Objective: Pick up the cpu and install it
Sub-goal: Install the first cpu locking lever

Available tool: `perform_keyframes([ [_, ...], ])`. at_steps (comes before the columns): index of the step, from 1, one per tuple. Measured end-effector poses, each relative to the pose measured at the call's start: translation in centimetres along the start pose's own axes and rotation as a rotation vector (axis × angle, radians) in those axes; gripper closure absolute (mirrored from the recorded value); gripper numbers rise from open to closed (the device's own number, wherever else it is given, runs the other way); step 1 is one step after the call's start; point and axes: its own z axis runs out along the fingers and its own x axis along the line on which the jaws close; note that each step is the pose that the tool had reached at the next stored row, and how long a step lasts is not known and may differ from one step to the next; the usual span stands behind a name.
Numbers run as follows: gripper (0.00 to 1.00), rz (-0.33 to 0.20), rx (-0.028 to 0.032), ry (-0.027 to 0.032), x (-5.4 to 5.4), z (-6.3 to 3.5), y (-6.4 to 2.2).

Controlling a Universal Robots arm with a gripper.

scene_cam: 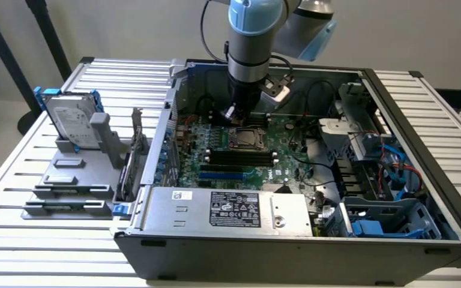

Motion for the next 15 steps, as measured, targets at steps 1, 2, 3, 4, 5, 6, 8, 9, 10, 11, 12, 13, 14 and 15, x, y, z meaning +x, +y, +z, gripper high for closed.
perform_keyframes([
  [1,0.89,0.000,0.0001,0.0000,0.01,0.00,0.01],
  [2,0.89,-0.001,0.0001,-0.0001,0.03,0.00,0.03],
  [3,0.89,-0.001,0.0002,-0.0001,0.04,0.00,0.05],
  [4,0.89,-0.002,0.0003,-0.0002,0.06,0.00,0.07],
  [5,0.89,-0.002,0.0004,-0.0002,0.07,0.01,0.09],
  [6,0.89,-0.002,0.0004,-0.0003,0.09,0.00,0.11],
  [8,0.89,-0.003,0.0007,-0.0004,0.13,0.01,0.15],
  [9,0.89,-0.004,0.0008,-0.0004,0.14,0.01,0.17],
  [10,0.89,-0.005,0.0009,-0.0005,0.16,0.01,0.20],
  [11,0.89,-0.005,0.0010,-0.0005,0.18,0.02,0.22],
  [12,0.89,-0.006,0.0012,-0.0007,0.19,0.02,0.24],
  [13,0.89,-0.006,0.0013,-0.0008,0.20,0.03,0.26],
  [14,0.89,-0.007,0.0014,-0.0009,0.22,0.04,0.27],
  [15,0.89,-0.008,0.0015,-0.0010,0.23,0.04,0.29],
])
